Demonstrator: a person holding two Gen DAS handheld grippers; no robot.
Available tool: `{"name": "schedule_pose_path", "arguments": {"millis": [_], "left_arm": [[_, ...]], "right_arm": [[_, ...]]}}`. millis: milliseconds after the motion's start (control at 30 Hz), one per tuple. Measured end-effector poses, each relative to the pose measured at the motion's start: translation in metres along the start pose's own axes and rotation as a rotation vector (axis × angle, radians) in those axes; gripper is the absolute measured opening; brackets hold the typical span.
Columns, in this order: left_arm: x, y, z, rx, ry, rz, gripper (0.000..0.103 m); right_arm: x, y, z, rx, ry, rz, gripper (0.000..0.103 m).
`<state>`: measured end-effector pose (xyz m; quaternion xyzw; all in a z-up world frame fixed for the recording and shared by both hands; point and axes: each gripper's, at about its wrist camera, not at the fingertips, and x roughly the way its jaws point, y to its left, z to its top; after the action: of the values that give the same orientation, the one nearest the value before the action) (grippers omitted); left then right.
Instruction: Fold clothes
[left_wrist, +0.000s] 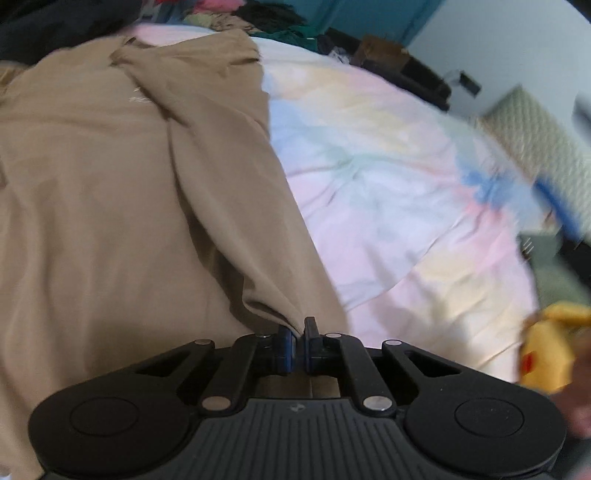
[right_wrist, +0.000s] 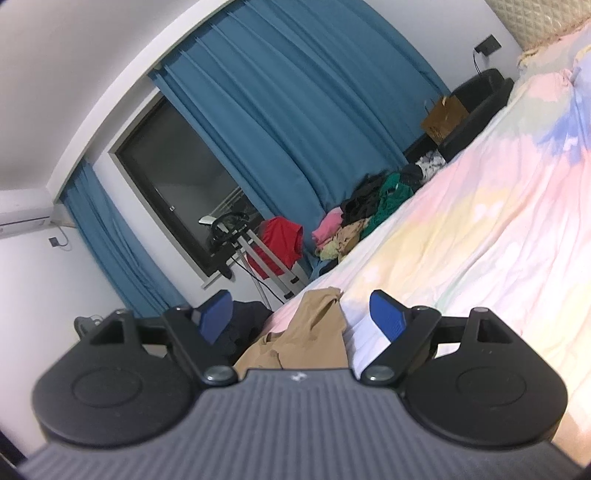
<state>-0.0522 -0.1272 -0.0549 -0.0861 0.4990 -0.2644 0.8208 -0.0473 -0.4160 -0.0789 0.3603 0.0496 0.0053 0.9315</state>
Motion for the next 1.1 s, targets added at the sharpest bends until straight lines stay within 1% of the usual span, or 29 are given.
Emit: {"name": "schedule_pose_path", "arguments": {"millis": [100,167,200,233,300,400,433,500,633,700,767,933,1000,1033,1067,1100], "left_arm": [[-0.023,0.029,0.014,-0.093,0.027,-0.078,0.006],[-0.032,0.047,0.022,-0.124,0.047,-0.109,0.006],[-0.036,0.057,0.026,-0.122,0.052,-0.107,0.006],[-0.038,0.065,0.027,-0.115,0.049,-0.088,0.006],[-0.036,0.081,0.028,-0.117,0.047,-0.017,0.007],[-0.031,0.092,0.019,-0.078,0.034,0.027,0.010],[-0.029,0.095,0.016,-0.065,0.030,0.041,0.014],[-0.031,0.096,0.011,-0.038,-0.005,0.076,0.017],[-0.048,0.087,0.009,0.010,-0.086,0.038,0.018],[-0.060,0.076,0.006,0.048,-0.123,0.047,0.022],[-0.073,0.064,0.003,0.086,-0.159,0.057,0.030],[-0.080,0.021,-0.016,0.246,-0.183,0.034,0.038],[-0.083,0.004,-0.024,0.310,-0.191,0.024,0.044],[-0.075,-0.006,-0.029,0.362,-0.182,0.062,0.051],[-0.067,-0.010,-0.032,0.397,-0.167,0.093,0.054],[-0.058,-0.014,-0.036,0.431,-0.152,0.123,0.054]], "right_arm": [[0.005,-0.001,0.000,0.007,0.018,-0.020,0.084],[0.008,0.002,-0.003,0.003,0.033,-0.031,0.084],[0.010,0.003,-0.004,-0.001,0.041,-0.034,0.084],[0.011,0.004,-0.006,-0.008,0.048,-0.036,0.084],[0.013,0.008,-0.009,-0.027,0.060,-0.041,0.084],[0.019,0.014,-0.013,-0.053,0.091,-0.041,0.084],[0.021,0.015,-0.015,-0.061,0.106,-0.038,0.084],[0.025,0.020,-0.019,-0.081,0.131,-0.043,0.084],[0.031,0.029,-0.025,-0.128,0.154,-0.062,0.084],[0.033,0.033,-0.027,-0.150,0.161,-0.064,0.084],[0.035,0.036,-0.029,-0.167,0.167,-0.075,0.084],[0.035,0.032,-0.030,-0.146,0.170,-0.082,0.084],[0.035,0.028,-0.029,-0.126,0.169,-0.083,0.084],[0.035,0.027,-0.028,-0.116,0.169,-0.083,0.084],[0.035,0.025,-0.028,-0.106,0.168,-0.083,0.084],[0.034,0.023,-0.027,-0.096,0.168,-0.083,0.084]]}}
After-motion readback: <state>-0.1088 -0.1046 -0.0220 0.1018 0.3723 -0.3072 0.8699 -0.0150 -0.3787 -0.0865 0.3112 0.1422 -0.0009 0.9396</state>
